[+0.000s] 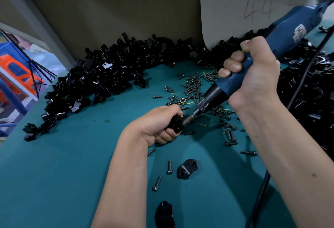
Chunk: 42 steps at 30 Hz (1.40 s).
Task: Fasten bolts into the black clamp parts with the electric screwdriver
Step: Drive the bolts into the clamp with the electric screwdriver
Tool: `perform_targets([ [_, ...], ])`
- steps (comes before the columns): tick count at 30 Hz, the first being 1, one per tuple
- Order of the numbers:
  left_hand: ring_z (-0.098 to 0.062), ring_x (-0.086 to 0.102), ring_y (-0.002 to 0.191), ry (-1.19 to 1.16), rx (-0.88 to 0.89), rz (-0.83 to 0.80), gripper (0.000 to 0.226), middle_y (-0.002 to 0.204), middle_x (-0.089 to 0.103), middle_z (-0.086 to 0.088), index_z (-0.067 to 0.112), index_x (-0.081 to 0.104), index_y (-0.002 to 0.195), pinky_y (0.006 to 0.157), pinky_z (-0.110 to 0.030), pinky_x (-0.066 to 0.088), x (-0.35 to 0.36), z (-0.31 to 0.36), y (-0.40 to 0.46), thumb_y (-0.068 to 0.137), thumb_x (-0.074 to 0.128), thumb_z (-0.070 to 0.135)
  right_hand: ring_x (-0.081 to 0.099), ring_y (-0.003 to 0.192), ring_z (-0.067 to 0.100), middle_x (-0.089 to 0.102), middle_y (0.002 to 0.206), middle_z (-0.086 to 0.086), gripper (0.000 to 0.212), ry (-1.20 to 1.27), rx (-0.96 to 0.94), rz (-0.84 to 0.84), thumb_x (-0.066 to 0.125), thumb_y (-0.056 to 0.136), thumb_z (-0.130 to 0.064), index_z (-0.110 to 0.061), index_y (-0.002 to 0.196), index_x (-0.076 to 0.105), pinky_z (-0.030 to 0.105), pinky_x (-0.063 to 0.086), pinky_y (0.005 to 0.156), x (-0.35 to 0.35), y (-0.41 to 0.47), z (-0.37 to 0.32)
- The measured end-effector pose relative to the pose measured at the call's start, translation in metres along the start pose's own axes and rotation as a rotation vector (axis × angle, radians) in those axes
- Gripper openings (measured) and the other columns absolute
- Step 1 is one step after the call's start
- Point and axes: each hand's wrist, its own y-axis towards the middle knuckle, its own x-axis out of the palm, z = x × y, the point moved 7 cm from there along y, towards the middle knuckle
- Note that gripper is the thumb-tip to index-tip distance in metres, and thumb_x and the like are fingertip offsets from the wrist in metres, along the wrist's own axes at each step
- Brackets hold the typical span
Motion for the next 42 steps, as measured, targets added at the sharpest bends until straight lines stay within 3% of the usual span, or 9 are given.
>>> perform_targets([
  [17,-0.007,0.026,0.036,-0.042,0.08,0.072,0.025,0.051,0.037,0.001,0.017,0.045,0.083,0.035,-0.013,0.018,-0.004,0.004,0.004,0.1,0.046,0.035,0.038,0.047,0.011,0.044,0.061,-0.003,0.02,0.041,0.019,0.15,0.057,0.091,-0.006,-0.016,0.081,0.043,0.025,0.037,0.048,-0.022,0.011,0.001],
  [21,-0.005,0.019,0.037,-0.216,0.223,-0.19,0.028,0.054,0.029,0.001,0.017,0.036,0.078,0.033,-0.011,0.018,-0.001,0.009,-0.008,0.089,0.052,0.036,0.04,0.045,0.005,0.044,0.059,-0.008,0.026,0.276,0.166,-0.1,0.061,0.095,-0.025,-0.018,0.074,0.046,0.02,0.037,0.045,-0.012,0.012,-0.005],
  [24,-0.004,0.023,0.039,-0.397,0.332,-0.247,0.023,0.057,0.033,0.002,0.019,0.049,0.082,0.032,-0.013,0.022,-0.011,0.015,-0.016,0.098,0.047,0.036,0.045,0.045,0.002,0.046,0.062,-0.01,0.034,0.415,0.293,-0.254,0.065,0.094,-0.042,-0.017,0.077,0.048,0.017,0.041,0.045,-0.008,0.011,-0.009],
  [28,-0.014,0.043,0.055,-0.604,0.321,-0.003,0.033,0.072,0.051,-0.006,0.01,0.049,0.098,0.046,-0.021,0.039,-0.024,0.011,-0.007,0.105,0.036,0.04,0.054,0.057,0.007,0.059,0.078,-0.001,0.043,-0.187,0.305,-0.137,0.08,0.084,-0.036,-0.013,0.11,0.054,0.023,0.052,0.055,-0.014,0.013,0.004],
  [31,-0.021,0.057,0.064,-0.656,0.352,0.065,0.014,0.081,0.061,-0.014,0.007,0.049,0.109,0.054,-0.026,0.051,-0.025,0.011,-0.007,0.103,0.039,0.014,0.067,0.065,0.016,0.064,0.1,0.011,0.044,-0.591,0.369,-0.139,0.075,0.084,-0.004,-0.011,0.12,0.05,0.033,0.061,0.062,-0.017,0.008,0.03],
  [33,-0.024,0.062,0.069,-0.636,0.398,0.1,0.015,0.085,0.064,-0.017,0.007,0.049,0.108,0.058,-0.03,0.055,-0.027,0.013,-0.008,0.101,0.04,-0.003,0.072,0.081,0.024,0.063,0.111,0.017,0.044,-0.794,0.328,-0.121,0.072,0.087,0.004,-0.015,0.115,0.045,0.04,0.065,0.071,-0.021,0.006,0.044],
  [35,-0.025,0.066,0.072,-0.579,0.435,0.111,0.023,0.088,0.067,-0.016,0.007,0.053,0.11,0.063,-0.031,0.058,-0.026,0.014,-0.01,0.101,0.042,-0.011,0.071,0.092,0.03,0.062,0.112,0.016,0.041,-1.044,0.226,-0.113,0.076,0.09,-0.006,-0.014,0.115,0.045,0.048,0.064,0.077,-0.024,0.007,0.053],
  [38,-0.026,0.072,0.081,-0.506,0.482,0.107,0.024,0.093,0.073,-0.013,0.008,0.056,0.117,0.071,-0.032,0.061,-0.025,0.015,-0.013,0.101,0.049,-0.009,0.064,0.084,0.025,0.063,0.099,0.007,0.045,-1.481,0.041,-0.128,0.082,0.086,-0.034,-0.012,0.113,0.052,0.035,0.05,0.063,-0.025,0.008,0.053],
  [42,-0.026,0.074,0.082,-0.394,0.569,0.218,0.017,0.1,0.076,-0.016,0.008,0.056,0.117,0.071,-0.031,0.06,-0.024,0.026,-0.015,0.103,0.056,-0.001,0.064,0.084,0.026,0.066,0.096,0.009,0.038,-1.7,0.047,-0.291,0.076,0.092,-0.038,-0.008,0.111,0.064,0.034,0.048,0.063,-0.016,0.006,0.054],
])
